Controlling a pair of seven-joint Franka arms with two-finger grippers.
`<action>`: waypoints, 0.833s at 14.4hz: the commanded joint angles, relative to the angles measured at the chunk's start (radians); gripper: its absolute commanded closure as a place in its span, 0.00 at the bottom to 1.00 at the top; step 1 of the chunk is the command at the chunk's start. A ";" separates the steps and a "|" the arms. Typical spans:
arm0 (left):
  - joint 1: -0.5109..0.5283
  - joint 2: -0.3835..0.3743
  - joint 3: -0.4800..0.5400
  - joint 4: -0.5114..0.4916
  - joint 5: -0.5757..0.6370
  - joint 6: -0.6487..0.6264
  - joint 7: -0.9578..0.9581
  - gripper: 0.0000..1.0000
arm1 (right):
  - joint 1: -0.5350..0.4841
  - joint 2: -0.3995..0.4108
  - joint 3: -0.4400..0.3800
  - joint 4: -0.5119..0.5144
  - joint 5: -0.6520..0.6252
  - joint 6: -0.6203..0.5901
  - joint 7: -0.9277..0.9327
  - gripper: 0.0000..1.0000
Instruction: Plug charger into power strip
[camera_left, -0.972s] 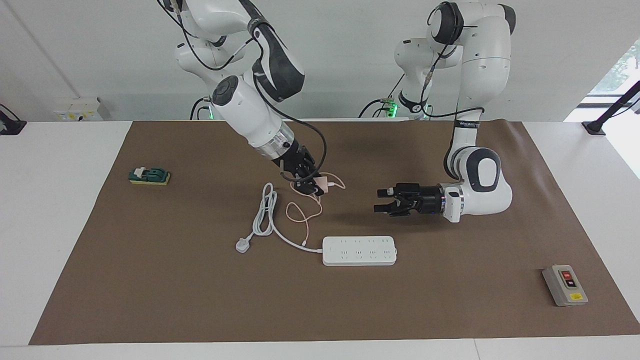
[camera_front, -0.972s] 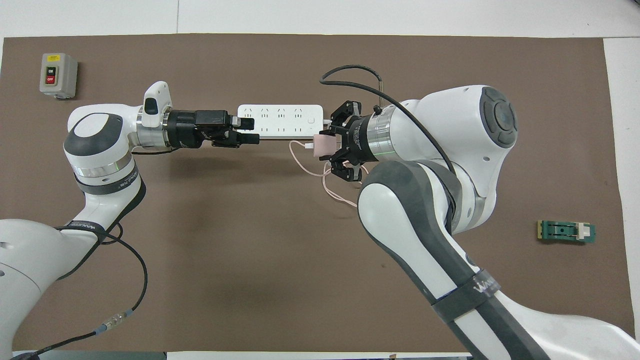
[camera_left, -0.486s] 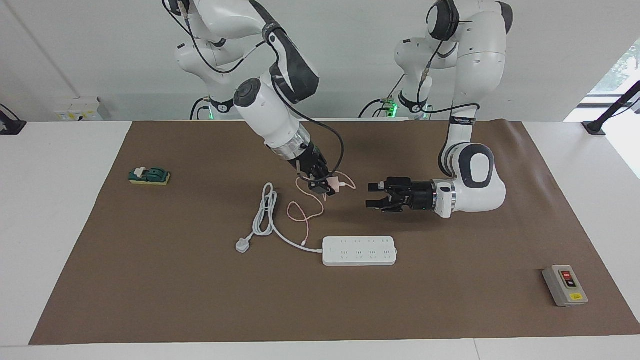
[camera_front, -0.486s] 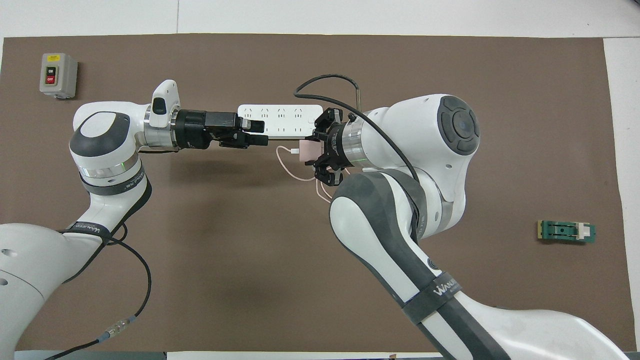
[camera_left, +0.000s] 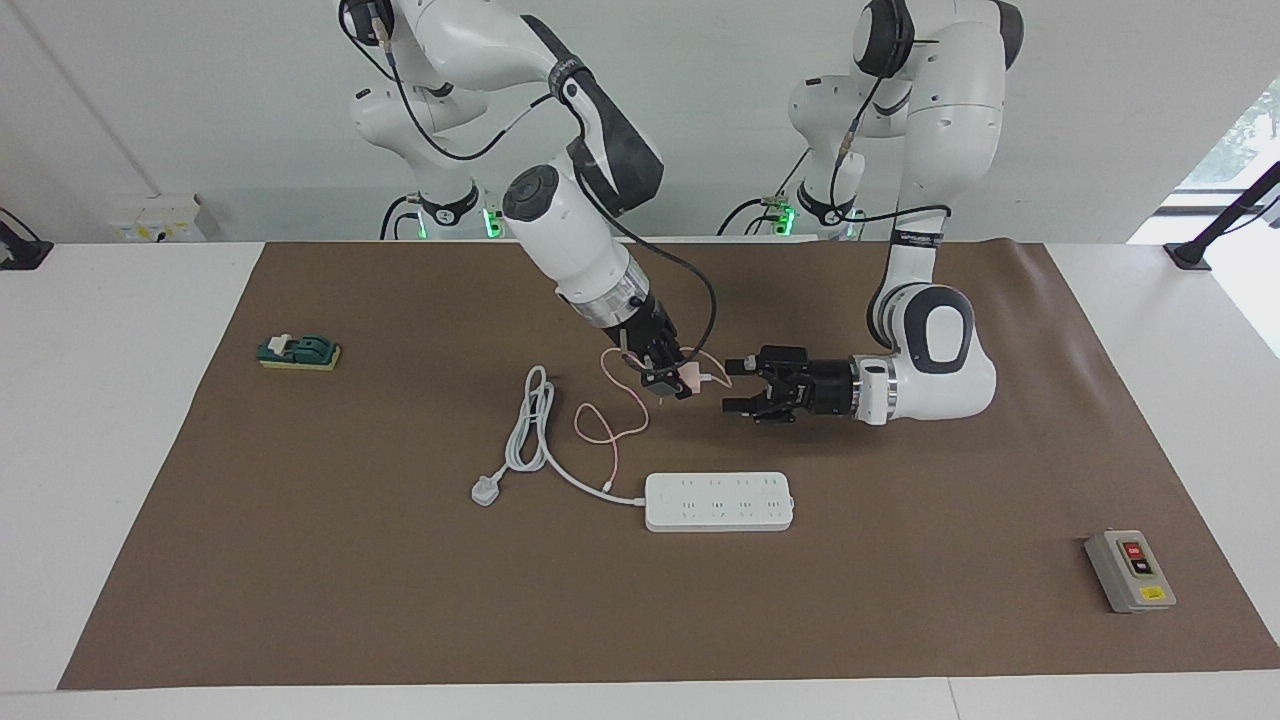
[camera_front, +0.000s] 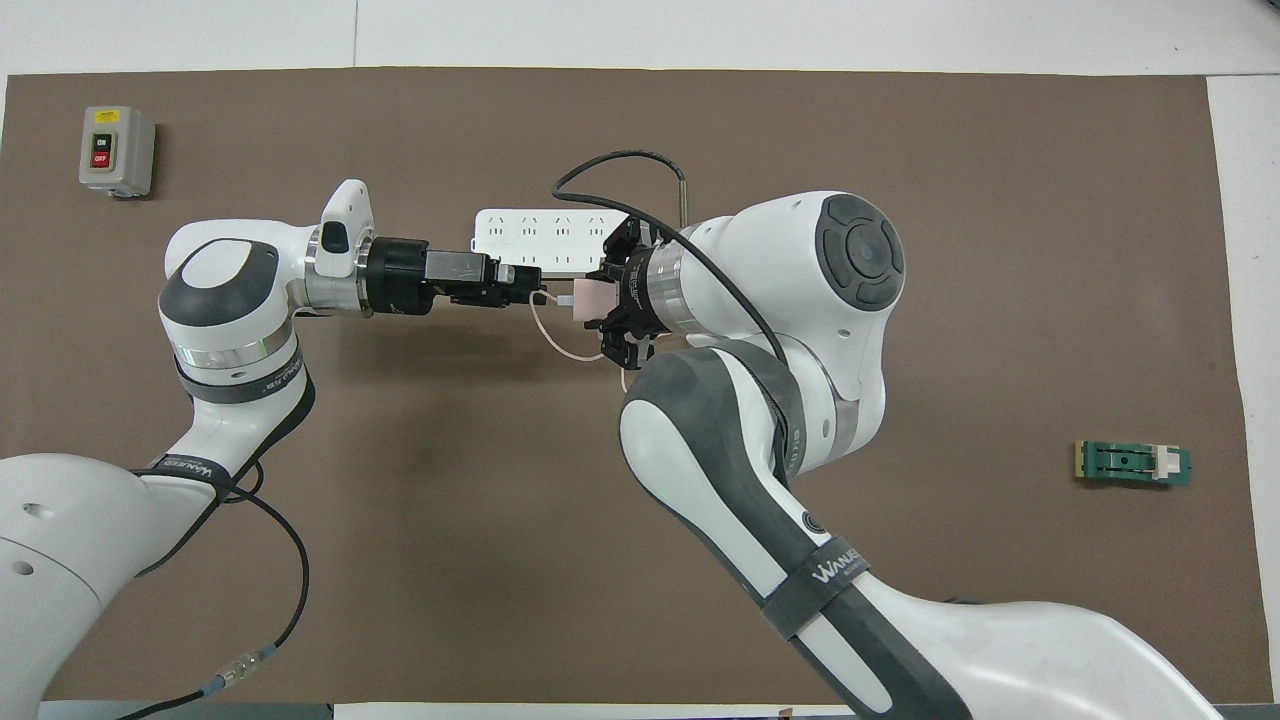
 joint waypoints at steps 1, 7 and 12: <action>-0.017 -0.043 0.009 -0.044 -0.018 0.028 0.056 0.00 | 0.009 0.014 -0.004 0.019 -0.023 0.009 0.049 1.00; -0.027 -0.058 -0.001 -0.098 -0.033 0.041 0.099 0.00 | 0.030 0.043 -0.004 0.029 -0.092 0.012 0.160 1.00; -0.034 -0.066 0.000 -0.124 -0.040 0.046 0.099 0.11 | 0.032 0.043 -0.003 0.040 -0.094 0.010 0.163 1.00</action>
